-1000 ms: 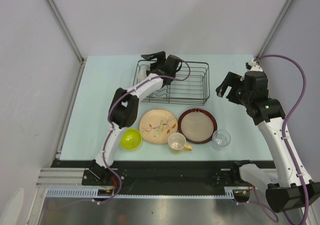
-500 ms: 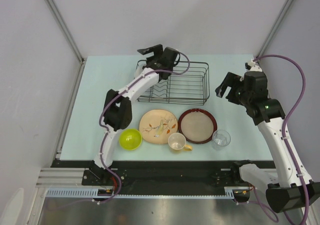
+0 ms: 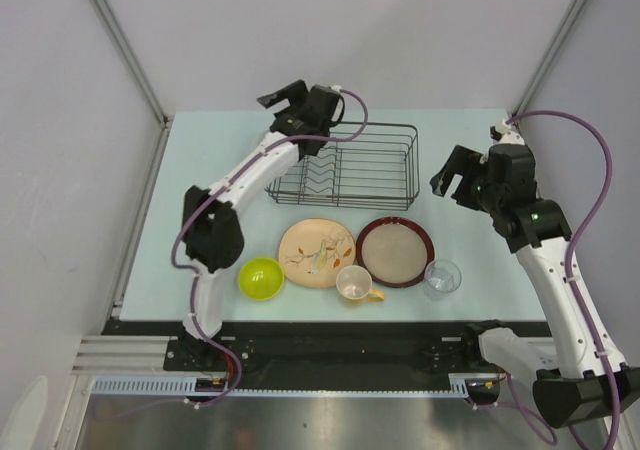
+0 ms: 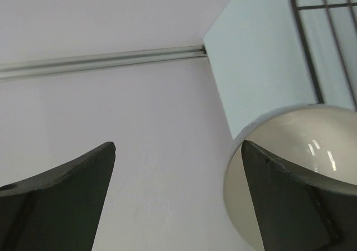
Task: Load the mixed dishes into the dish rack
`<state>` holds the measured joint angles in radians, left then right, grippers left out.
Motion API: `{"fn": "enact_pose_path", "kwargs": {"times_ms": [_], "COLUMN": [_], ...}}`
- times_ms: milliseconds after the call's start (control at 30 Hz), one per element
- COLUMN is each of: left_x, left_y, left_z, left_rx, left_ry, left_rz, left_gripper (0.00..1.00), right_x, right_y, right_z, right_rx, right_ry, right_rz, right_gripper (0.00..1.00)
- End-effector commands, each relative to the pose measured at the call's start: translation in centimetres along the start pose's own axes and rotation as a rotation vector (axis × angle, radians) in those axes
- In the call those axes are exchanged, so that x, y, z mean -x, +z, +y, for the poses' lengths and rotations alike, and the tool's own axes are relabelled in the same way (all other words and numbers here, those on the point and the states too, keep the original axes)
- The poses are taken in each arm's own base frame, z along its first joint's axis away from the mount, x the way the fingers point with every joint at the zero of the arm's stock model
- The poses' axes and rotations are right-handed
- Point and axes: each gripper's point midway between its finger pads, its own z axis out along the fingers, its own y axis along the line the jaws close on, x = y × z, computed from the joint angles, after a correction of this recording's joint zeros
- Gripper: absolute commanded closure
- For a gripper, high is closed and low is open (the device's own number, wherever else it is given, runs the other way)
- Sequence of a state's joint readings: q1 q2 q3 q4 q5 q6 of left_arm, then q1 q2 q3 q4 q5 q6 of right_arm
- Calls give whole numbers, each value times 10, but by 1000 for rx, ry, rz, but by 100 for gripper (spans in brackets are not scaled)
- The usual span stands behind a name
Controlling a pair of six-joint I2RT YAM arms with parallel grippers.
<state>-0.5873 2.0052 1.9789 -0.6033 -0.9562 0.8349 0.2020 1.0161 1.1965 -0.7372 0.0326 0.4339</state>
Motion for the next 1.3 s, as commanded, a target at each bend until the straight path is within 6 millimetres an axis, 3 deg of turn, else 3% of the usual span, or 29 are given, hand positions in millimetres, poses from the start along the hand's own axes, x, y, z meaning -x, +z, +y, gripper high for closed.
{"fn": "enact_pose_path", "kwargs": {"times_ms": [0, 133, 300, 467, 567, 800, 1000, 1100, 1167, 1267], "left_x": [25, 42, 47, 49, 54, 70, 65, 53, 43, 36], "left_y": [46, 66, 83, 88, 84, 71, 46, 43, 50, 53], "left_z": [-47, -63, -84, -84, -70, -17, 21, 11, -12, -28], "left_rx": [-36, -6, 8, 27, 48, 136, 138, 105, 71, 28], "left_ry": [18, 67, 136, 137, 120, 73, -21, 2, 32, 12], "left_rz": [33, 34, 48, 44, 27, -19, -63, -51, -34, -17], "left_gripper": [0, 0, 0, 0, 0, 0, 0, 0, 0, 0], "right_x": [6, 7, 5, 4, 3, 4, 3, 2, 4, 5], "right_y": [-16, -22, -24, -21, -18, -18, -18, -17, -20, -25], "right_z": [2, -1, -2, 1, 3, 8, 6, 6, 6, 7], "right_rx": [14, 0, 0, 17, 23, 45, 41, 38, 45, 52], "right_ry": [11, 12, 16, 11, 12, 11, -4, -9, -7, -3], "right_rz": [-41, -55, -50, -37, -29, -32, -29, -23, -32, -42], "right_gripper": [10, 10, 10, 10, 10, 11, 11, 11, 11, 11]}}
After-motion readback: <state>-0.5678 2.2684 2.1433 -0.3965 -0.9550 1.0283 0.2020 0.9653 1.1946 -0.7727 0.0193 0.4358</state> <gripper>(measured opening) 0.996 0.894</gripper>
